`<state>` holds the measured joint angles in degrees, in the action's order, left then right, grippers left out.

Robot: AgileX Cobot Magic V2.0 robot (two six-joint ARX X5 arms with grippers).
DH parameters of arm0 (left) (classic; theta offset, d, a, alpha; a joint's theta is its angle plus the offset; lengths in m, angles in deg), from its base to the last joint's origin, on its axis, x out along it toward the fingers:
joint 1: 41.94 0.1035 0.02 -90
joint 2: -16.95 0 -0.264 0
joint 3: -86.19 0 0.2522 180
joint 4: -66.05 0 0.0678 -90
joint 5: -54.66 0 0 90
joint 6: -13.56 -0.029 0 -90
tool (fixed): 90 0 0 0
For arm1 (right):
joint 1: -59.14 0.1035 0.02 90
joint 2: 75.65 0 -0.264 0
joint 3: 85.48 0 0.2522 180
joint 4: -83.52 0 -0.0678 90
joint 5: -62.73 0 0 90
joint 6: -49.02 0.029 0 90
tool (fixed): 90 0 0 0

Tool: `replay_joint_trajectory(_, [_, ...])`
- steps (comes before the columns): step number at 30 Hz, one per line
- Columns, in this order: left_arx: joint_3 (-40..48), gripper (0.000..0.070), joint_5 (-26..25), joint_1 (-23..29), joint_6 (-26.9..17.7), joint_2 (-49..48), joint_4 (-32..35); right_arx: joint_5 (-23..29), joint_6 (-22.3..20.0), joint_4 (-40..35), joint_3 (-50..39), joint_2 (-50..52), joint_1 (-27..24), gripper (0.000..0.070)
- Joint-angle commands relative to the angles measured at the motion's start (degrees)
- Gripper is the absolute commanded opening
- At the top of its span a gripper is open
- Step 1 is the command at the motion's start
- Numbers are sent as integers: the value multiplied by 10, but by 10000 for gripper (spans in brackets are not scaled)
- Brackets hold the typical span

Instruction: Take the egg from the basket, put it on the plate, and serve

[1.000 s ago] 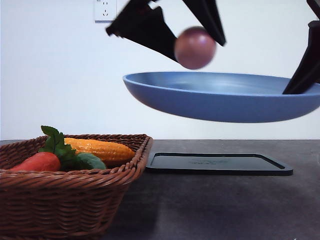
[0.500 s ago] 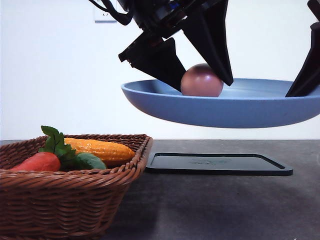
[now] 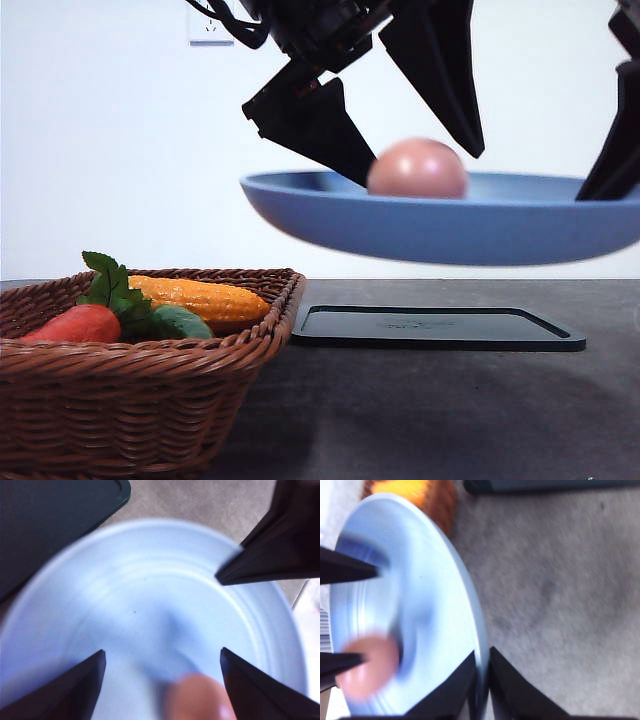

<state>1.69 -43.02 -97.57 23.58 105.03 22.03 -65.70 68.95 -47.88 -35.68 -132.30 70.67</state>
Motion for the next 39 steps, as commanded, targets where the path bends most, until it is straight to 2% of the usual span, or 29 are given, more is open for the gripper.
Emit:
replay_joint_trajectory(1, [-10,470,-1,-2,-6,-19,0,-9,-5,-5,8,-13,2,0])
replay_joint_trajectory(6, [-10,470,20,12,-6,-82,-25,-13,-13,-16,9,-54,-3,0])
replay_joint_trajectory(13, [-10,456,24,42,-5,-197,-45,-22,-16,-63,37,-121,-23,0])
replay_joint_trajectory(26, [-10,456,24,62,-6,-358,-45,-21,-35,-95,234,-345,-88,0])
replay_joint_trajectory(39, [-10,456,24,62,-6,-382,-68,-20,-25,-78,412,-570,-116,0])
